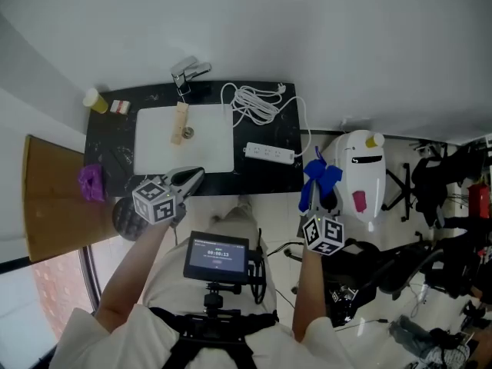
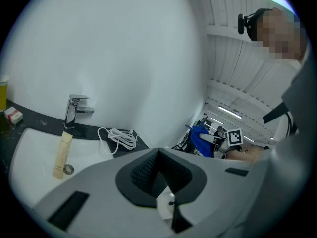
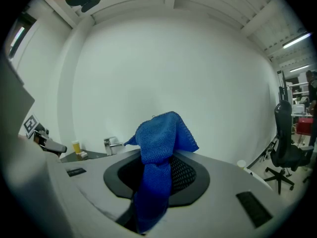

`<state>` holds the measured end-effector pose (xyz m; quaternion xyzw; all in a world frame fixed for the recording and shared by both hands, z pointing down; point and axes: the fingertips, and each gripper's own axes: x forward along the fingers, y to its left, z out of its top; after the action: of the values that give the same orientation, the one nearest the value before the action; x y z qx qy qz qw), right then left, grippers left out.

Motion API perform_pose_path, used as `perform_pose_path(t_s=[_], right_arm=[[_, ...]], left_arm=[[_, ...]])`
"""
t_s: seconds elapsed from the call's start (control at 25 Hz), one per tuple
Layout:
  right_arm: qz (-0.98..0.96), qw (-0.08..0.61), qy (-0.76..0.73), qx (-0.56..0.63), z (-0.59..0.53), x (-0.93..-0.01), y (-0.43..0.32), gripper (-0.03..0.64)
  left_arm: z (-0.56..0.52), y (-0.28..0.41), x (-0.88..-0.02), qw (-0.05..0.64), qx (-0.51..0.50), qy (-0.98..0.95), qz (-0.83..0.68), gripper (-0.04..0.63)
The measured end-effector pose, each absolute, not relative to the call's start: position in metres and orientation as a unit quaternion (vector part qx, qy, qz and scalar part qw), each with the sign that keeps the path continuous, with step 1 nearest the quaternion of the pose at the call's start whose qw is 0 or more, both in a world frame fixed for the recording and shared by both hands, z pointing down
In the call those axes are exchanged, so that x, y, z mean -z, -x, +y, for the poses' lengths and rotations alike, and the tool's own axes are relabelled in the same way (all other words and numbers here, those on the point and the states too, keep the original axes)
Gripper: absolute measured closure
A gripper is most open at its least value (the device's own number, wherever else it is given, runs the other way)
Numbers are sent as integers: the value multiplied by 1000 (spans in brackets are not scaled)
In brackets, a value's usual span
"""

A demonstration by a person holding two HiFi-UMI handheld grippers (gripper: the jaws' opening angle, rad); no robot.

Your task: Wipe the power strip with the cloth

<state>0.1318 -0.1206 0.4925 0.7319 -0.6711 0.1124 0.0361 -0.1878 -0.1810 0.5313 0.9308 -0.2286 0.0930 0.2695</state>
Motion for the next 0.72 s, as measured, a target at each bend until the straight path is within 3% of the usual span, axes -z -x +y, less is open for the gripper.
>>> perform_pose_path(t_s=[0.72], right_arm=[[-666,32,-742,-72,-41,-463,-117,518]], left_arm=[[-131,187,-540,274,-86,-932,-220,589]])
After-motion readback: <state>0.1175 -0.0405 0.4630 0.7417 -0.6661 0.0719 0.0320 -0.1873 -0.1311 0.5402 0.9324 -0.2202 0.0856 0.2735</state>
